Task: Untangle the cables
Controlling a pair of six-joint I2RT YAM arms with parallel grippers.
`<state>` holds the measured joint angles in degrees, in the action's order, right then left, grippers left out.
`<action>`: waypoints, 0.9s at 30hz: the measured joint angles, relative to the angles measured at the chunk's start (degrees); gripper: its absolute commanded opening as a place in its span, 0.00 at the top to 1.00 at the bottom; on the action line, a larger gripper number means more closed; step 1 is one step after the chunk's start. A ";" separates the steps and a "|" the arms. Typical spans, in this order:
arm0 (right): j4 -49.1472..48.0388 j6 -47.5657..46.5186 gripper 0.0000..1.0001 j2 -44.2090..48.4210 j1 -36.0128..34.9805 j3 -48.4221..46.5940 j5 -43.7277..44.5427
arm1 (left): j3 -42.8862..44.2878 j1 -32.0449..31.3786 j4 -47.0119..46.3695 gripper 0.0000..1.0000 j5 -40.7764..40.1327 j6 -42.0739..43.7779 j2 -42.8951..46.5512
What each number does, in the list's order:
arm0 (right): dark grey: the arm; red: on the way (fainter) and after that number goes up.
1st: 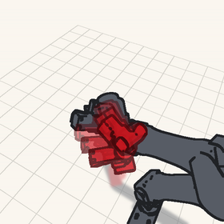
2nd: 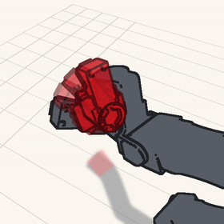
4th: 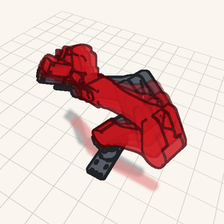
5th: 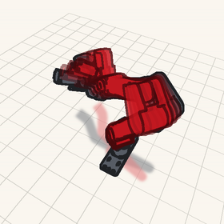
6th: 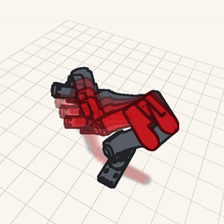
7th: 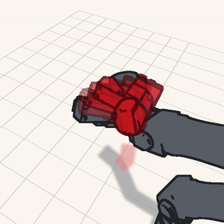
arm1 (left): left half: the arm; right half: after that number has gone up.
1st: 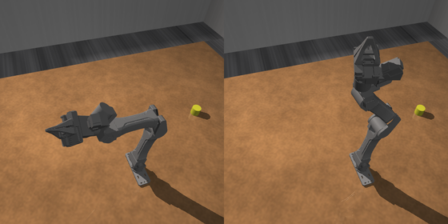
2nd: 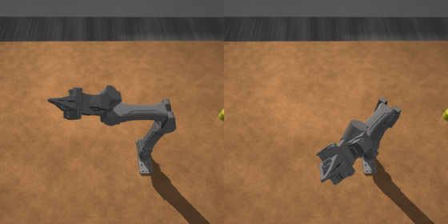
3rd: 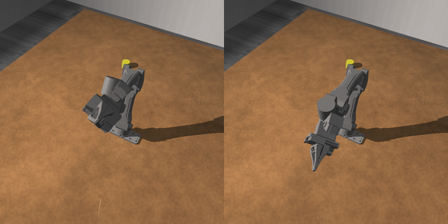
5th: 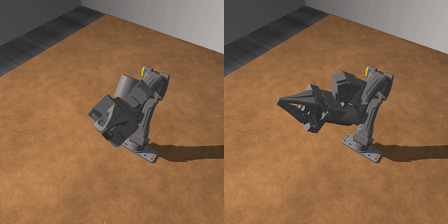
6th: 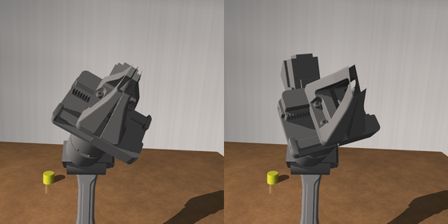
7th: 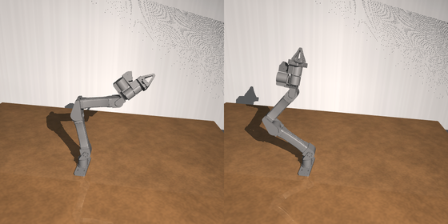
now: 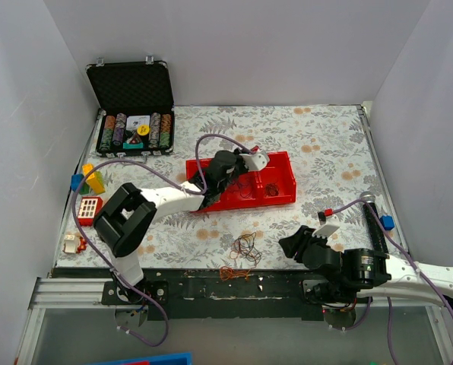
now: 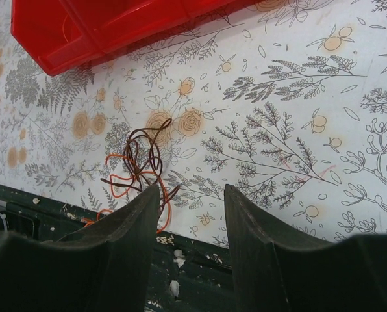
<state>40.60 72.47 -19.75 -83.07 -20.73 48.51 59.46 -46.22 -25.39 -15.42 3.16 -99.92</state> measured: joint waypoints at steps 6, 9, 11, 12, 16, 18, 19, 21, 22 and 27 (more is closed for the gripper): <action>0.13 0.83 0.48 -0.24 0.00 0.00 0.17 | 1.05 -0.24 2.05 0.91 1.09 0.92 -5.44; 0.79 0.92 0.48 -0.22 0.00 0.00 0.59 | 1.25 -0.74 4.48 0.83 1.99 0.59 -6.75; 1.46 0.94 0.48 -0.20 0.00 0.00 0.90 | 1.36 -1.05 6.40 0.55 2.93 -0.07 -6.88; 1.64 0.94 0.48 -0.17 0.00 -0.02 0.92 | 1.57 -1.20 7.52 0.33 3.50 -0.50 -6.88; 1.95 0.90 0.48 -0.26 0.00 -0.15 1.09 | 5.03 -1.38 14.40 0.13 7.17 -3.80 -7.17; 2.03 0.90 0.48 -0.50 0.00 -0.15 1.16 | 6.91 -1.42 16.35 0.11 8.17 -5.11 -7.37; 2.12 0.90 0.48 -0.68 0.00 -0.17 1.18 | 7.69 -1.44 16.94 0.10 8.61 -5.68 -7.37; 2.25 0.87 0.48 -1.05 0.00 -0.17 1.20 | 8.94 -1.53 18.12 0.10 8.83 -6.49 -7.32; 2.43 0.87 0.48 -1.20 0.00 -0.26 1.22 | 9.18 -1.53 18.38 0.10 8.83 -6.97 -7.15; 2.67 0.39 0.48 -1.88 0.00 -1.53 1.27 | 9.18 -1.51 19.93 0.07 8.83 -8.81 -3.93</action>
<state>43.27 72.86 -21.63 -83.07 -22.26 49.78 68.64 -47.72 -5.45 -6.59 -5.65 -103.85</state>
